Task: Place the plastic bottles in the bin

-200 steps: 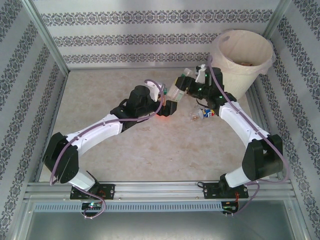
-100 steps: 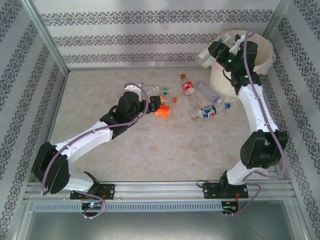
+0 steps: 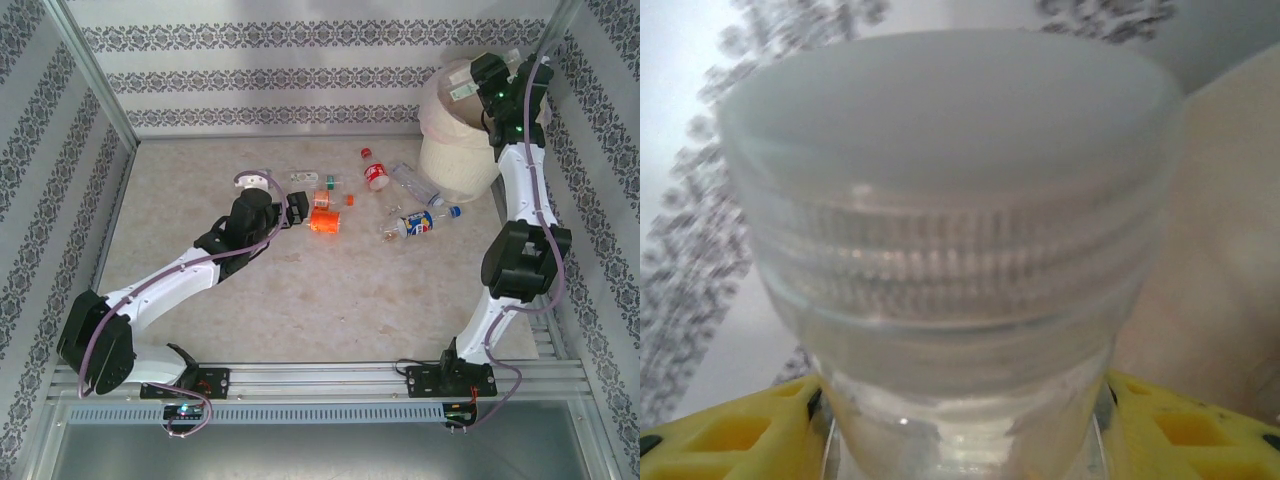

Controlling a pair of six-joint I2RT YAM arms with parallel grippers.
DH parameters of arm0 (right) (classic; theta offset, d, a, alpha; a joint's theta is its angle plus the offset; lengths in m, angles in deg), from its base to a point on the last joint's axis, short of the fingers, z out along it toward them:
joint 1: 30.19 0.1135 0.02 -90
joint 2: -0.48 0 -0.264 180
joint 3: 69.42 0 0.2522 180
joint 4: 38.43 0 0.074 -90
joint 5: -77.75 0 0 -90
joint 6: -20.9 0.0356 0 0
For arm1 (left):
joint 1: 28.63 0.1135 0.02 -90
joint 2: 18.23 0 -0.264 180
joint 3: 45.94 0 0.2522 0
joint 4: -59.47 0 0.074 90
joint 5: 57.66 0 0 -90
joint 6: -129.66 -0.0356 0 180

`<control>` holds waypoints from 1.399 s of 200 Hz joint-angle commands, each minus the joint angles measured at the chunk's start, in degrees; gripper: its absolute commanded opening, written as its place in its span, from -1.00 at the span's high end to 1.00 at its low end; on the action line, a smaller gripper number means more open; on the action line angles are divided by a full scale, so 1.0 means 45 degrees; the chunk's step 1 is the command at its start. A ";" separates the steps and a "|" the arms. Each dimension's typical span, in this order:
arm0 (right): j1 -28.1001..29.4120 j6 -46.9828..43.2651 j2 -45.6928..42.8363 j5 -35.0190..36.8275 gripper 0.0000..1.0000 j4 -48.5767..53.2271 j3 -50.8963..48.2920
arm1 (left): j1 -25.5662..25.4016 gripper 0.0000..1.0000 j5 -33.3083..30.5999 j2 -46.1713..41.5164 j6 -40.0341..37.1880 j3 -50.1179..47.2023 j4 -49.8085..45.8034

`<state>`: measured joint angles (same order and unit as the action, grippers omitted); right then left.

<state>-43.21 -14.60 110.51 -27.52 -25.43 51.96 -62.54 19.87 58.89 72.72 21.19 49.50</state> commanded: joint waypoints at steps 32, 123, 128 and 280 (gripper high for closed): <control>-0.0016 0.0698 0.1166 0.2930 -0.33 0.1014 0.1841 | 0.0498 -0.99 -0.1048 0.0045 0.2593 -0.0211 -0.2418; 0.0461 0.0963 0.2074 0.5075 -0.83 0.1876 0.3025 | 0.0747 -0.99 -0.0788 0.1091 0.3981 0.0417 -0.3996; 0.0470 0.0941 0.2035 0.5072 -0.84 0.1838 0.2956 | 0.0768 -0.99 -0.0730 0.1149 0.4016 0.0441 -0.3988; 0.4079 -0.9967 -0.4577 0.0939 -0.96 -0.0049 -0.3854 | 0.2127 -0.99 0.5872 0.5955 1.0431 0.1715 -0.0202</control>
<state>-27.69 -43.27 93.33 -12.24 -22.35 40.83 -54.00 40.92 82.38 110.66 26.57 42.42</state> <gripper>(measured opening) 0.979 0.997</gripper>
